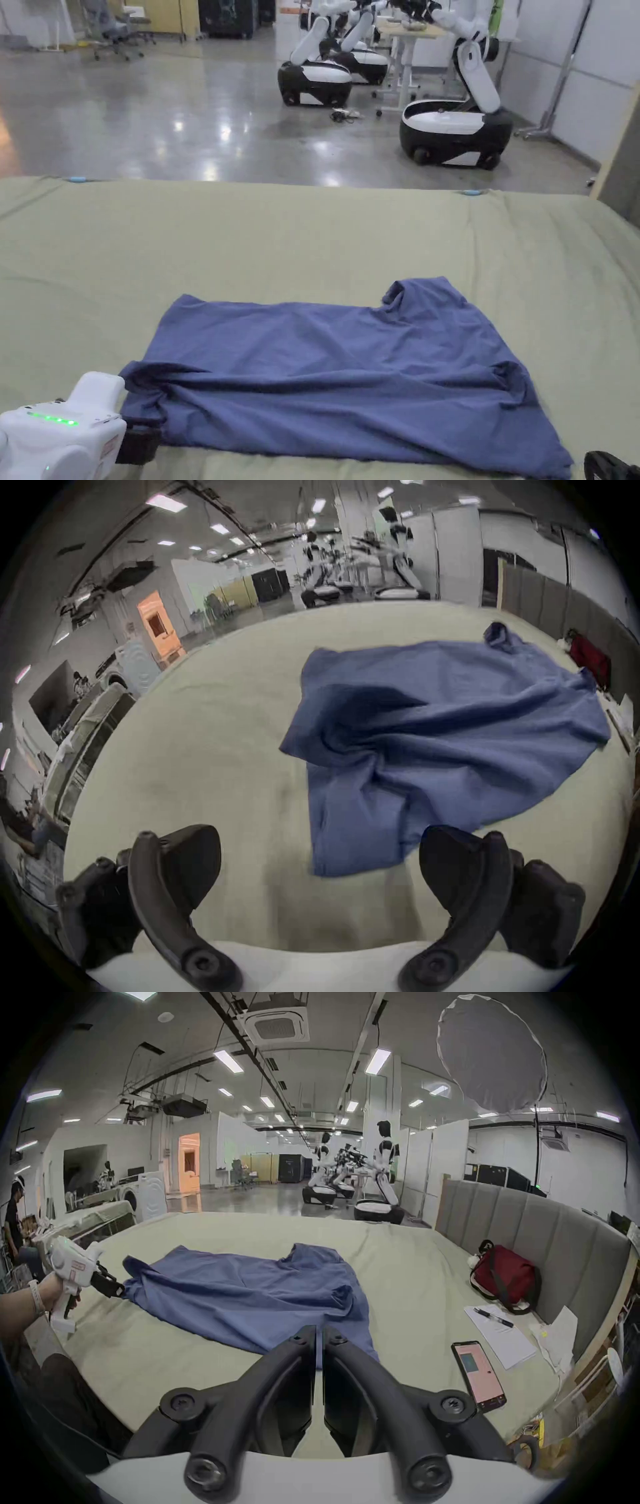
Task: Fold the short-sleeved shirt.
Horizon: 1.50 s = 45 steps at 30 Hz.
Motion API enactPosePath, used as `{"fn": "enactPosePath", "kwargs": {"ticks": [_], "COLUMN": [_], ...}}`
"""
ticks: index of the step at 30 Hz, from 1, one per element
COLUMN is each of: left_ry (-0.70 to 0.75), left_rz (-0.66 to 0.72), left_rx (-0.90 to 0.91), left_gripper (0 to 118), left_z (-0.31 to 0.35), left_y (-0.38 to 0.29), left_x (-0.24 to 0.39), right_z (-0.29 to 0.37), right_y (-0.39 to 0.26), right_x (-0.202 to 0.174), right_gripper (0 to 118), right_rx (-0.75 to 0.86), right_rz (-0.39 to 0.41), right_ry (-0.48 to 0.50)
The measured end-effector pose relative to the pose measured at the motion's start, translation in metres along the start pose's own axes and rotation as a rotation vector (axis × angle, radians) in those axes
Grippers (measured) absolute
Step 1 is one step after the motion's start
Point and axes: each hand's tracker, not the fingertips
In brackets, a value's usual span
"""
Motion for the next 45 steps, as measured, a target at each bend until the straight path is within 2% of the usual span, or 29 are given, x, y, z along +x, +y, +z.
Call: {"fn": "enactPosePath", "kwargs": {"ticks": [2, 4, 5, 6, 7, 8, 9, 10, 11, 12, 13, 15, 17, 18, 19, 20, 22, 25, 28, 31, 37, 42, 43, 44, 45], "left_ry": [-0.035, -0.062, -0.109, -0.167, -0.111, -0.067, -0.075, -0.079, -0.081, -0.076, -0.075, -0.074, -0.066, -0.067, -0.067, -0.063, -0.072, -0.073, -0.084, -0.111, -0.19, -0.2, -0.209, -0.197, -0.177], "left_rz": [0.0, -0.008, 0.023, 0.055, 0.042, -0.002, -0.018, -0.013, -0.018, -0.023, -0.019, -0.009, -0.009, -0.01, -0.011, -0.008, 0.01, 0.018, 0.025, 0.017, 0.059, 0.127, 0.141, 0.144, 0.154], "left_rx": [-0.039, -0.047, -0.047, -0.046, -0.029, -0.009, -0.019, -0.02, -0.021, -0.02, -0.016, -0.014, -0.007, -0.009, -0.009, 0.001, 0.012, 0.05, 0.079, 0.084, 0.023, -0.04, -0.027, -0.002, 0.017], "left_gripper": [105, 85, 68, 47, 26, 10, 8, 8, 8, 8, 8, 8, 7, 6, 5, 5, 4, 3, 3, 3, 3, 3, 5, 11, 26], "left_z": [-0.004, -0.019, -0.015, -0.01, -0.004, -0.007, -0.006, -0.006, -0.006, -0.007, -0.007, -0.008, -0.006, -0.006, -0.005, -0.002, 0.005, 0.027, 0.058, 0.094, 0.136, 0.128, 0.125, 0.124, 0.123], "left_y": [0.004, 0.001, 0.004, 0.007, 0.009, 0.01, 0.011, 0.012, 0.012, 0.012, 0.012, 0.014, 0.012, 0.012, 0.012, 0.01, 0.013, 0.016, 0.016, 0.001, -0.07, -0.124, -0.13, -0.132, -0.133], "left_x": [0.006, 0.0, 0.0, -0.002, 0.001, 0.001, 0.002, 0.002, 0.001, 0.001, 0.0, -0.003, 0.0, -0.001, -0.002, -0.002, -0.006, -0.007, -0.01, -0.015, -0.023, -0.023, -0.022, -0.018, -0.016], "right_z": [-0.011, -0.028, -0.04, -0.052, -0.068, -0.084, -0.101, -0.117, -0.137, -0.152, -0.167, -0.189, -0.206, -0.205, -0.194, -0.187, -0.17, -0.144, -0.115, -0.083, -0.04, -0.024, -0.025, -0.027, -0.027], "right_y": [-0.002, -0.006, -0.009, -0.011, -0.014, -0.016, -0.017, -0.019, -0.021, -0.025, -0.029, -0.039, -0.045, -0.042, -0.033, -0.026, -0.012, 0.007, 0.02, 0.021, -0.03, -0.068, -0.074, -0.077, -0.077], "right_x": [0.01, 0.023, 0.029, 0.034, 0.041, 0.045, 0.05, 0.054, 0.059, 0.059, 0.059, 0.057, 0.054, 0.054, 0.053, 0.056, 0.057, 0.059, 0.063, 0.063, 0.061, 0.061, 0.063, 0.063, 0.062], "right_gripper": [10, 10, 10, 10, 11, 15, 26, 63, 90, 97, 97, 97, 89, 75, 21, 12, 12, 12, 12, 12, 12, 12, 12, 18, 29], "right_rx": [-0.035, -0.087, -0.109, -0.138, -0.178, -0.208, -0.227, -0.264, -0.325, -0.357, -0.378, -0.431, -0.543, -0.513, -0.444, -0.406, -0.357, -0.315, -0.295, -0.291, -0.358, -0.399, -0.406, -0.405, -0.394], "right_rz": [-0.004, -0.037, -0.065, -0.075, -0.076, -0.084, -0.102, -0.124, -0.138, -0.144, -0.148, -0.127, -0.119, -0.106, -0.098, -0.099, -0.117, -0.096, -0.115, -0.1, -0.105, -0.196, -0.215, -0.235, -0.243], "right_ry": [-0.018, -0.037, -0.046, -0.037, -0.035, -0.039, -0.023, -0.005, 0.021, 0.031, 0.053, 0.019, 0.039, 0.035, 0.051, 0.066, 0.104, 0.117, 0.144, 0.174, 0.216, 0.213, 0.208, 0.201, 0.182]}}
